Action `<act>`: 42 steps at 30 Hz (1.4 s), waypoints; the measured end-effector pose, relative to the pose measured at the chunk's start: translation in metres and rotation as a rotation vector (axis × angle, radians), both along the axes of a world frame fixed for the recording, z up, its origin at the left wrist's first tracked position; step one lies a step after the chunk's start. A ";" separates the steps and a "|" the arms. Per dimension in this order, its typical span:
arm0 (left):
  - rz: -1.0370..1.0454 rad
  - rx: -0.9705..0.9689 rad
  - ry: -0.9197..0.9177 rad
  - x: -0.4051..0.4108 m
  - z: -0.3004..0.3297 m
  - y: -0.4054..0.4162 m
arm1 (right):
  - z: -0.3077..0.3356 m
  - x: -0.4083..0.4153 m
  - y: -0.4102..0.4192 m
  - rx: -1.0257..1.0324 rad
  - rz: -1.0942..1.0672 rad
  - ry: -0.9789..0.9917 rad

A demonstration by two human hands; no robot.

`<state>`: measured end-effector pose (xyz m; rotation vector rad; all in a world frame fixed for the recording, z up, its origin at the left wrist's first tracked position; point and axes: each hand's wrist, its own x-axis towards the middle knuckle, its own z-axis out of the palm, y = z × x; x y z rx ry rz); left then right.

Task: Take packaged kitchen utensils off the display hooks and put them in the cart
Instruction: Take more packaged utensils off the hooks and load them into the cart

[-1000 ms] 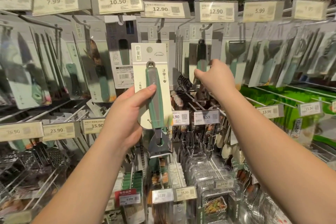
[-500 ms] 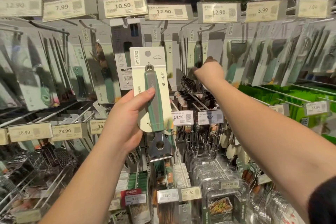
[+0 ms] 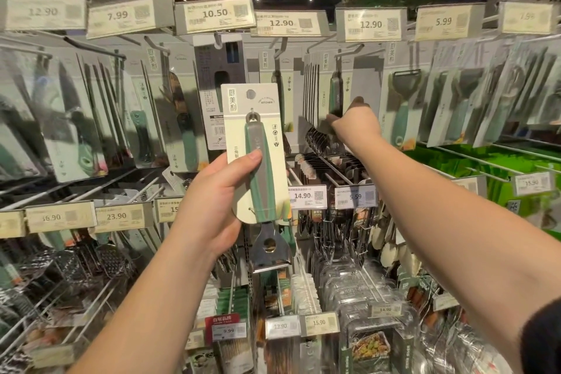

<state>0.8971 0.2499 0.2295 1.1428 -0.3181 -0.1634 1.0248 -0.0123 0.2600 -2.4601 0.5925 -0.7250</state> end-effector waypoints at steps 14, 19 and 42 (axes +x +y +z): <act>0.048 -0.008 0.031 0.007 -0.003 -0.016 | -0.018 -0.097 0.034 0.159 0.337 -0.162; 0.078 -0.004 -0.002 0.013 0.001 -0.031 | -0.043 -0.151 0.066 0.416 0.668 -0.080; 0.198 0.114 -0.130 0.065 0.049 -0.069 | -0.016 -0.101 0.085 0.345 0.519 -0.253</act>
